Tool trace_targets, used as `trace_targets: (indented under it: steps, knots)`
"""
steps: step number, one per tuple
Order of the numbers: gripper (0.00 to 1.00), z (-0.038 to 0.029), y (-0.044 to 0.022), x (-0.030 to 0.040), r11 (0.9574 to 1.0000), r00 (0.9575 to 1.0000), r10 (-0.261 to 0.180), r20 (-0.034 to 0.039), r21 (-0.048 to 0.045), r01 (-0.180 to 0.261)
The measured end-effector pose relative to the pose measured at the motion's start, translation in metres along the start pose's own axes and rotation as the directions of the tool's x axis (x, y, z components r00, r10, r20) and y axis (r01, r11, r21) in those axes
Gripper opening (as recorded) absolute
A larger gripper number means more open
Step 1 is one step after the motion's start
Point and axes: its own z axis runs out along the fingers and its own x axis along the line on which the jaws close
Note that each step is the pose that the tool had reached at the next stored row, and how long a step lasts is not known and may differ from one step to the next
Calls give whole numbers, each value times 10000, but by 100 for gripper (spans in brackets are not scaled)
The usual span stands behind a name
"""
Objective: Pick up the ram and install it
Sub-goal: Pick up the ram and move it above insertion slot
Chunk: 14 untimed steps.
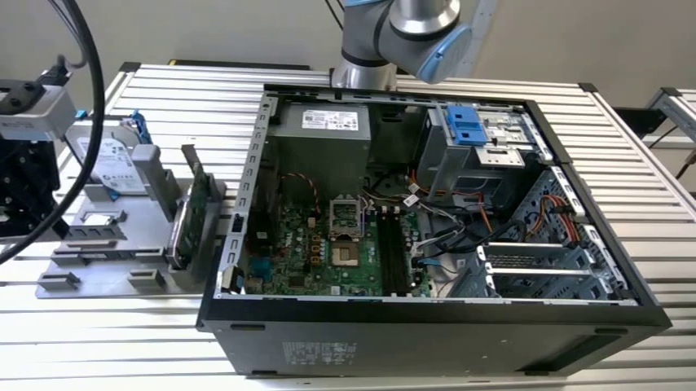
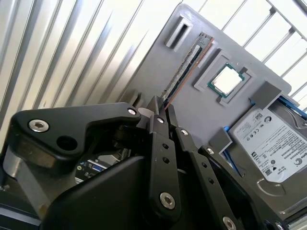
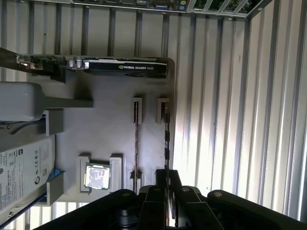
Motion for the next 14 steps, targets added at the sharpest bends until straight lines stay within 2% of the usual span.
trace_targets:
  steps: [14]
  knots:
    - [0, -88, 1, -1, 10000, 10000, 0, -1, -1, 0]
